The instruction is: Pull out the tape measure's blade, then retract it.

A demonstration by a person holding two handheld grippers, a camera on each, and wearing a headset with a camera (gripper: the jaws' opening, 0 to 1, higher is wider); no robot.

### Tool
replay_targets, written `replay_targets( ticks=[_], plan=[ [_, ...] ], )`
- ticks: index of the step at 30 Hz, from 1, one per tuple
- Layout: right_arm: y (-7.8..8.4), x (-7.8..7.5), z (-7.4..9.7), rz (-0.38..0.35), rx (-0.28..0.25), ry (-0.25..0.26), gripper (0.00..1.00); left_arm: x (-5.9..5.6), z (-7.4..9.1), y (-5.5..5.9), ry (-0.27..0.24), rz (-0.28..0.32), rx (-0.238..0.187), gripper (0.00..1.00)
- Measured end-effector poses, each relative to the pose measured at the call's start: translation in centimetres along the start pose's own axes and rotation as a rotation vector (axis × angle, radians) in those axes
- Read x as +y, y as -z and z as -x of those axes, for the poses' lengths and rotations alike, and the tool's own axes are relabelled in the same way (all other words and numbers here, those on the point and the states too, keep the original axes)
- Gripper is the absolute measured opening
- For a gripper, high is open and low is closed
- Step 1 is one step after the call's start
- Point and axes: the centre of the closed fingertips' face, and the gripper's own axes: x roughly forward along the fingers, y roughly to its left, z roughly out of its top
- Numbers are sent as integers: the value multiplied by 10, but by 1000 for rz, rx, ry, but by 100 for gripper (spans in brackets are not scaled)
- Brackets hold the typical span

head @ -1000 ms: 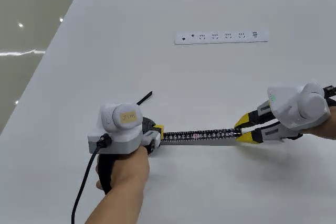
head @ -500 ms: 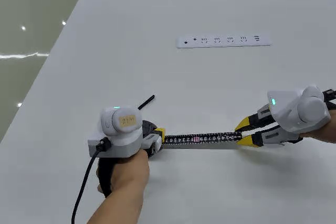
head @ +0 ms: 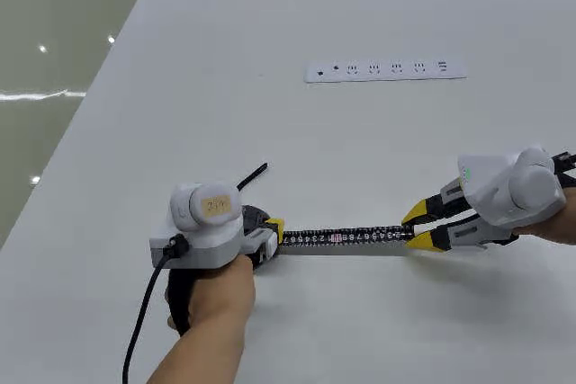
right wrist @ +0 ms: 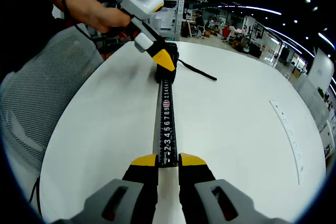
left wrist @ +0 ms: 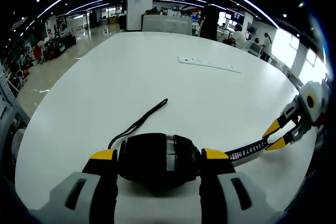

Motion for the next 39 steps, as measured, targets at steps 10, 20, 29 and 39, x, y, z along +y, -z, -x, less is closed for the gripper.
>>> replay_targets(
  ticks=[10, 20, 29, 39],
  plan=[
    [-3, 0, -1, 2, -1, -1, 14, -1, 0, 0, 3, 0, 0, 59],
    [-6, 1, -3, 3, -4, -1, 14, 1, 1, 0, 4, 0, 0, 59],
    [-5, -1, -4, 5, -5, -1, 14, 0, 1, 0, 6, 3, 0, 59],
    [-8, 0, -7, 5, -7, -5, 14, 0, 3, 0, 6, 5, -2, 59]
  ],
)
